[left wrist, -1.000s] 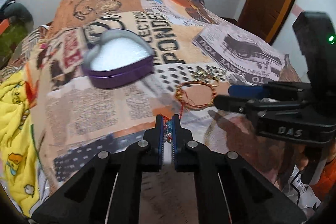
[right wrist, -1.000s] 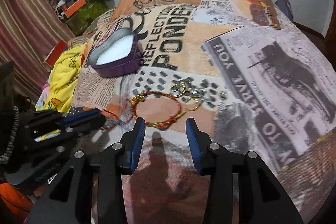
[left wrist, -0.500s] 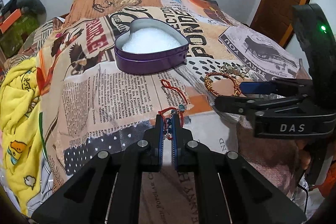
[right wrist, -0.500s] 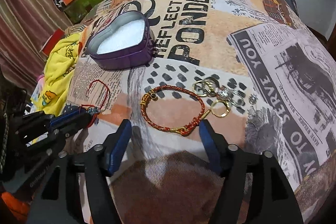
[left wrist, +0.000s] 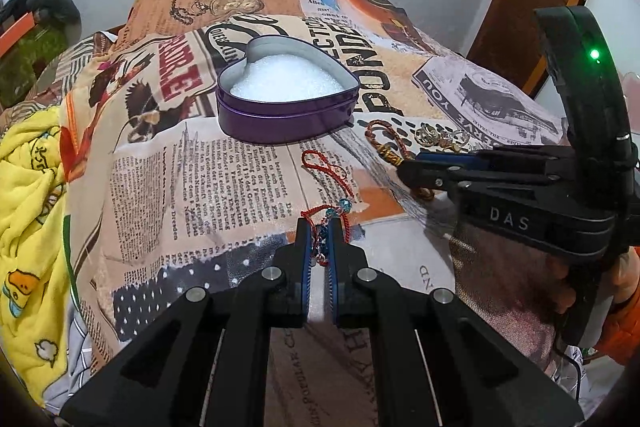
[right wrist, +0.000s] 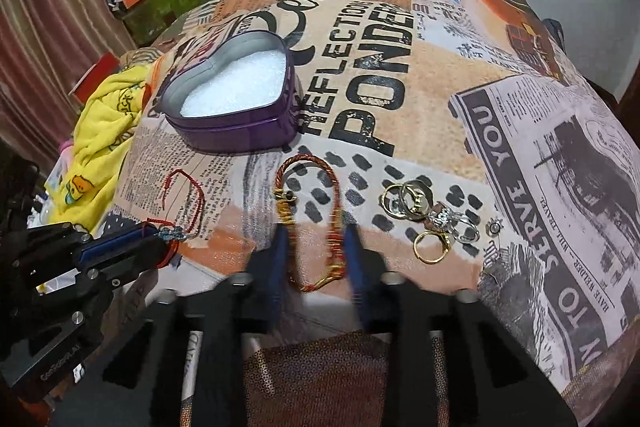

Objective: Organize jewelry
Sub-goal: 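Grasp the red beaded bracelet with the left tool while the right grasps the braided bracelet, then carry both bracelets over the purple heart tin and release them inside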

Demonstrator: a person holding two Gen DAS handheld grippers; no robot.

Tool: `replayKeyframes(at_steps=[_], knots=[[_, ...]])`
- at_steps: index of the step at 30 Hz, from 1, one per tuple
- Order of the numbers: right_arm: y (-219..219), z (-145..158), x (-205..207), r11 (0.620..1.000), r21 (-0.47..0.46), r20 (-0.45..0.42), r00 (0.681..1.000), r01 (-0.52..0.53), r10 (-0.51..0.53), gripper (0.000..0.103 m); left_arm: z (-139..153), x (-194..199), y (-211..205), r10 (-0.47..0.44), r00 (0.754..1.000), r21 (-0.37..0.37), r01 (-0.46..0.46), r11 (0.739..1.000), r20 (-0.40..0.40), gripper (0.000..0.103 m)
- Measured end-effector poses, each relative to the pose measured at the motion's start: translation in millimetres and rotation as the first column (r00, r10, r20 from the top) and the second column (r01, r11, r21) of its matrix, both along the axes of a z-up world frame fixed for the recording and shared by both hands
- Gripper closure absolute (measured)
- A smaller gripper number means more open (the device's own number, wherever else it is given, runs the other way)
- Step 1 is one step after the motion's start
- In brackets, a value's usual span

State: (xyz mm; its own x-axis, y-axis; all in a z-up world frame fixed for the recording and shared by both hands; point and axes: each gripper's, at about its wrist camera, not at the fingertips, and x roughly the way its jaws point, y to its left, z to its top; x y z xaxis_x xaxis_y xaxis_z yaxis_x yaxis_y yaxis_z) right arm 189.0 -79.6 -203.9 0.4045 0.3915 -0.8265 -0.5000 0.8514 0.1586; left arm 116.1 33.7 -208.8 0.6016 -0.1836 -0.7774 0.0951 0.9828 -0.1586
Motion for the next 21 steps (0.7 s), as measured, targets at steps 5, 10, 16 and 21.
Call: replayKeyframes(at_steps=[5,10,16,21], knots=[[-0.9,4.6,-5.4,1.0,0.016,-0.019,1.0,-0.012,0.012,0.092,4.3,2.3,5.8,0.011,1.0,-0.04,-0.011,0.999,-0.006,0.097],[-7.1,22.4,-14.1,0.999,0.045,0.013,1.0,-0.002,0.001,0.092,22.8,2.5,10.3,0.02,0.999,-0.054,-0.018,0.998,0.033,0.097],[-9.4,49.0,-18.1,0.997,0.08,0.074,0.997,0.006,-0.012,0.092,54.9,2.2,10.8,0.024,0.993,-0.05,-0.019,0.999,0.115,0.097],[-8.5,65.7,-16.7,0.995,0.101,0.121,0.992,0.015,-0.027,0.092,73.3,7.7,11.9,0.026,0.987,-0.04,-0.02,0.999,0.161,0.097]])
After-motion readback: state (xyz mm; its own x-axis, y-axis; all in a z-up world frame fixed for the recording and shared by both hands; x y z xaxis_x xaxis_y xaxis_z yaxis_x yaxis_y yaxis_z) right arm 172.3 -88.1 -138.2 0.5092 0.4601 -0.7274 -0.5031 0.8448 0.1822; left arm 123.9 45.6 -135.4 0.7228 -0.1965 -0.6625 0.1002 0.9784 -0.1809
